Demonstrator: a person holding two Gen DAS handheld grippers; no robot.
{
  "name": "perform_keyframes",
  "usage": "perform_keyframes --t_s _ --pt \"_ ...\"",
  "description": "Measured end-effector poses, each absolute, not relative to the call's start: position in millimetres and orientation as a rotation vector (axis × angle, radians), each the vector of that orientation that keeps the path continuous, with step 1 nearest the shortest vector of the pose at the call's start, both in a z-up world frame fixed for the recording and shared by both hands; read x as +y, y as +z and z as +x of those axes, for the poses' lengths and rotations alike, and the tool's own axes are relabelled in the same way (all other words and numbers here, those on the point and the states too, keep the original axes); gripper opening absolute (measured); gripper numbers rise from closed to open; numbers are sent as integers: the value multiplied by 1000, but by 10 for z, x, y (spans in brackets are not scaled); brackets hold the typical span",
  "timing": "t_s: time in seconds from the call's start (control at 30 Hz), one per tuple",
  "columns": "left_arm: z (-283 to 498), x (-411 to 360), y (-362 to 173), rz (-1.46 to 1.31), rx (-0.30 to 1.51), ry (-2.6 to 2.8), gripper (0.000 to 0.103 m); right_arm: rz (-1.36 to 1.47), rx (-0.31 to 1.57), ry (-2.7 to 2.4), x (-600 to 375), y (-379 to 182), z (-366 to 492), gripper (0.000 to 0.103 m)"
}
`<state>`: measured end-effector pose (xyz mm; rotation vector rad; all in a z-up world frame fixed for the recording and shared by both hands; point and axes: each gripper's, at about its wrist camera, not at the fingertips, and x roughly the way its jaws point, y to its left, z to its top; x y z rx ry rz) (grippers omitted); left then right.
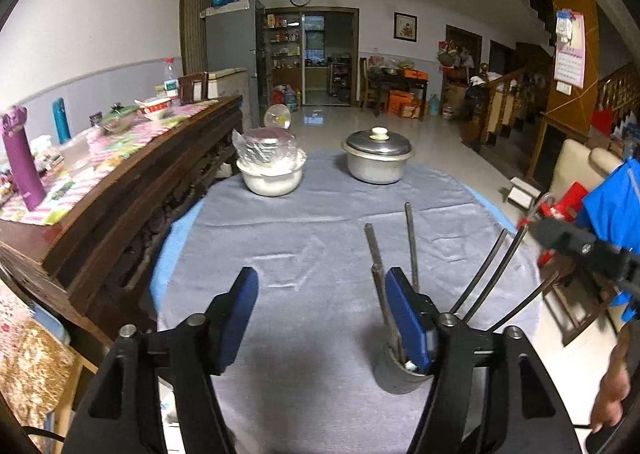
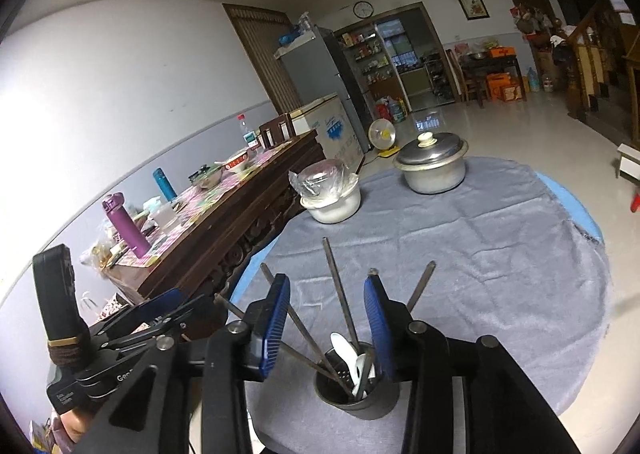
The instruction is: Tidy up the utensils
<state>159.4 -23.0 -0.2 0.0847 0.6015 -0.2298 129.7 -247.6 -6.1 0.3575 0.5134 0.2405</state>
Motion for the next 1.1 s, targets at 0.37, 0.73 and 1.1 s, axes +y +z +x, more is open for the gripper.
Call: perform_keyframes --t_s 0.37,0.73,1.1 --pt "1366 -225 84 174 541 -95 82 298 496 208 -2452 25 1064 54" --pt "1180 -181 196 191 495 -9 92 248 496 182 -2378 48 852 63" --pt "994 -203 216 204 488 -15 92 191 548 135 -2233 -180 680 66"
